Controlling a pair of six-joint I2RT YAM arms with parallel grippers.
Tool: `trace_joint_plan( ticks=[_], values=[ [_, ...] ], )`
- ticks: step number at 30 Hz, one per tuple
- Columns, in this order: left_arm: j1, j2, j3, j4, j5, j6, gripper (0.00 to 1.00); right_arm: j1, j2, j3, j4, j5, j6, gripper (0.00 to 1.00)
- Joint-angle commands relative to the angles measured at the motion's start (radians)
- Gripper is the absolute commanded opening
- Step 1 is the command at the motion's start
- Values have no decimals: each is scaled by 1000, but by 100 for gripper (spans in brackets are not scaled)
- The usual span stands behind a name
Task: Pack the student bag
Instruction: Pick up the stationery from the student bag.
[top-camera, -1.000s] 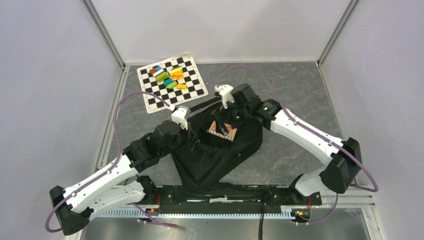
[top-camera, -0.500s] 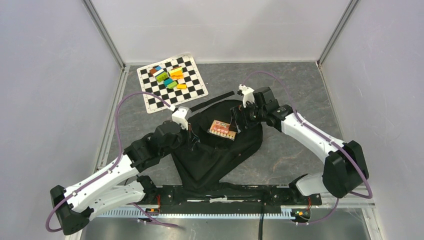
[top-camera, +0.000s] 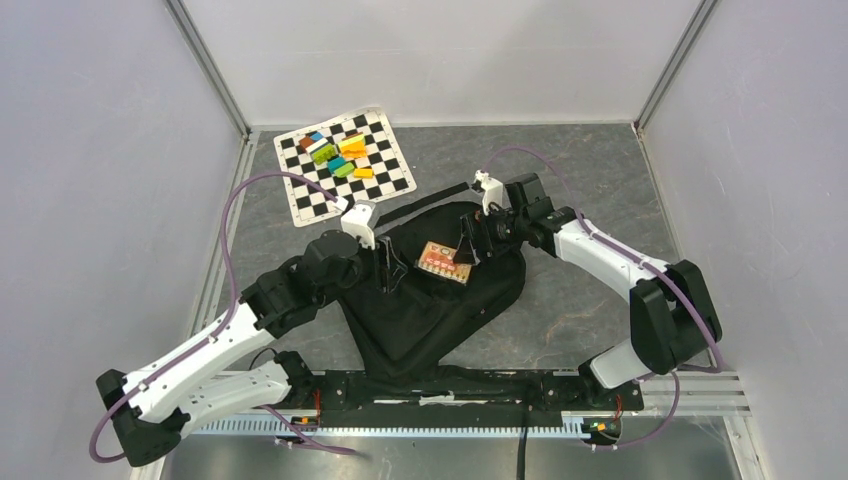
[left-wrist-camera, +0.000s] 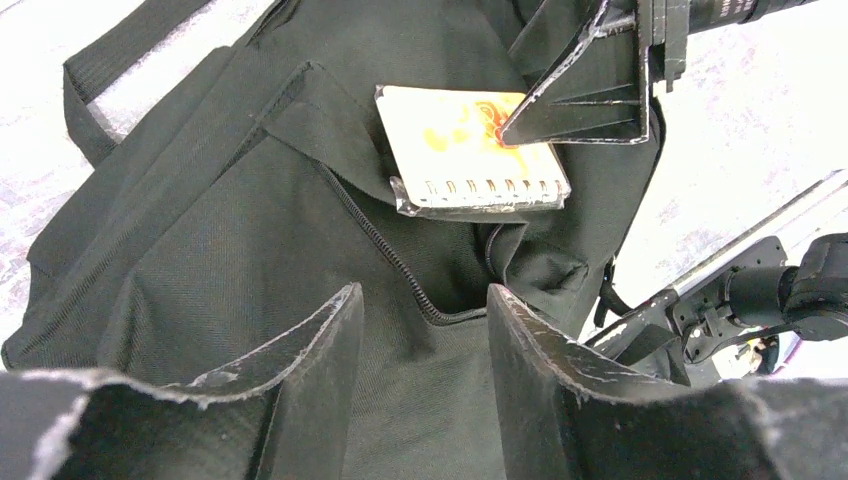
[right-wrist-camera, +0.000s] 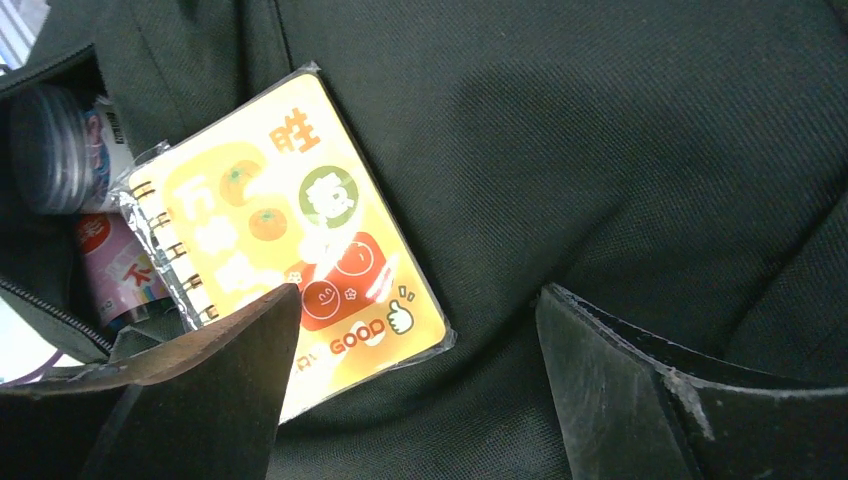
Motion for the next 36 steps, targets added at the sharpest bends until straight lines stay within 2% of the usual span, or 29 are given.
trace_joint_plan(
  ticks=[1, 6, 7, 13, 15, 16, 20, 22, 25, 30, 34, 36],
  values=[
    [9, -19, 51, 11, -3, -13, 57, 18, -5, -24, 13, -138, 6, 89],
    [8, -25, 45, 27, 11, -31, 61, 25, -32, -110, 113, -190, 108, 74],
    [8, -25, 45, 27, 12, -36, 61, 30, -34, -117, 115, -187, 116, 73],
    [8, -39, 43, 27, 17, -58, 64, 32, -86, -133, 112, -157, 159, 49],
    [8, -47, 42, 27, 15, -61, 64, 31, -117, -129, 99, -126, 170, 46],
    [8, -51, 40, 26, 14, -62, 64, 31, -130, -127, 93, -114, 171, 47],
    [9, -65, 39, 18, 19, -66, 68, 33, -201, -104, 51, 14, 132, 78],
    [8, -74, 39, 14, 26, -70, 69, 32, -221, -88, 40, 21, 94, 84],
    [8, -85, 36, 9, 27, -77, 70, 43, -190, -32, -20, -41, 4, 84],
    [8, -103, 18, 7, 22, -91, 70, 113, -142, 36, -108, -32, -158, 85],
    [8, -115, 4, 7, 19, -101, 70, 197, -162, 20, -69, 41, -254, 94],
    [8, -117, 0, 4, 20, -105, 71, 234, -187, -14, -31, 140, -279, 98]
  ],
)
